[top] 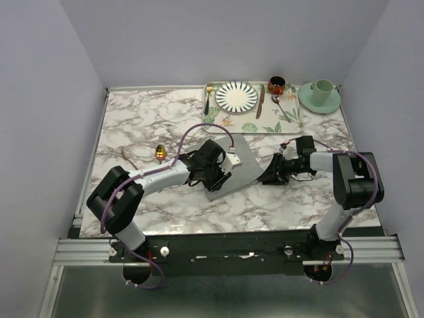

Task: Fold the napkin into a case and place the utensils inside
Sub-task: Smooth out the lower triangle-folded napkin at the center of the board.

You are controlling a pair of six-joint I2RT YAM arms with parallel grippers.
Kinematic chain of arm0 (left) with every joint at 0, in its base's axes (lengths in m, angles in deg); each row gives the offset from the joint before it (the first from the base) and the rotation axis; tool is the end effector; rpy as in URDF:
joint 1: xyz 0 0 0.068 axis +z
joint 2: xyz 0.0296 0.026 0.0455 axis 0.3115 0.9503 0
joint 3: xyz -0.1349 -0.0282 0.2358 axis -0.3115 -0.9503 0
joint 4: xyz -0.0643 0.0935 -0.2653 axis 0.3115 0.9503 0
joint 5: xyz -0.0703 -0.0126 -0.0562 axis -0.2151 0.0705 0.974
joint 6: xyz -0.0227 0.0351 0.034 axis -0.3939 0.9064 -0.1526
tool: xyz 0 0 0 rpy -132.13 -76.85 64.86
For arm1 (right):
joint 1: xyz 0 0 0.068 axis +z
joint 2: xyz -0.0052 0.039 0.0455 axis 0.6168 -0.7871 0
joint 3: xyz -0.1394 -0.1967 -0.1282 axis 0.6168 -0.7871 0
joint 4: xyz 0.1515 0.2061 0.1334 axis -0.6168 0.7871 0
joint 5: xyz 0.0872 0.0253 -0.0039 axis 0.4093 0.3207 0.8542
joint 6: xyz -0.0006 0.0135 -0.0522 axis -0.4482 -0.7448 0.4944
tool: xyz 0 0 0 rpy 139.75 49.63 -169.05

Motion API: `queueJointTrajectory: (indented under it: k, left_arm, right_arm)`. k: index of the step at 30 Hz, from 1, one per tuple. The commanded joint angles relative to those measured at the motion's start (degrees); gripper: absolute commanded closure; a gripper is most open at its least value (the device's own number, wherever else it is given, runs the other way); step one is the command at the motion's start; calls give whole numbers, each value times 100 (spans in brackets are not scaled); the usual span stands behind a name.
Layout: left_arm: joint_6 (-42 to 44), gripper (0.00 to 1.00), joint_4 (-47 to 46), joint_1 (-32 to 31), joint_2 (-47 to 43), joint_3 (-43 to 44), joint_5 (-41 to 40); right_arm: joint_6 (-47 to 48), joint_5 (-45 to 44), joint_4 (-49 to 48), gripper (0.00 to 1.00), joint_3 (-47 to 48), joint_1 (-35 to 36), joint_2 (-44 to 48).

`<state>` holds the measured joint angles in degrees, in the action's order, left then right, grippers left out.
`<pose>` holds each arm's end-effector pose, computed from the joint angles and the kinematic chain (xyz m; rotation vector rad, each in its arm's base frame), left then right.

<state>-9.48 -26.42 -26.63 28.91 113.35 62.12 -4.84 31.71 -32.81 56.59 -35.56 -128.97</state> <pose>0.2389 -0.2495 0.1722 1.2856 2.2577 -0.5516 0.2975 0.0403 0.0877 0.2728 2.7101 1.3291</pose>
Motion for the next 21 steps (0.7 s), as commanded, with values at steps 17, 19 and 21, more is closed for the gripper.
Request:
queueJointTrajectory:
  k: [17, 19, 21]
  left_arm:
    - [389, 57, -151, -470, 32, -174, -351]
    - [459, 56, -143, -532, 15, -200, -387]
    - [520, 57, -125, -628, 23, -226, -457]
  right_arm:
    - [97, -405, -97, 94, -48, -59, -254]
    - [97, -414, -97, 95, -48, -50, -254]
    - [97, -406, -97, 96, -48, -50, -254]
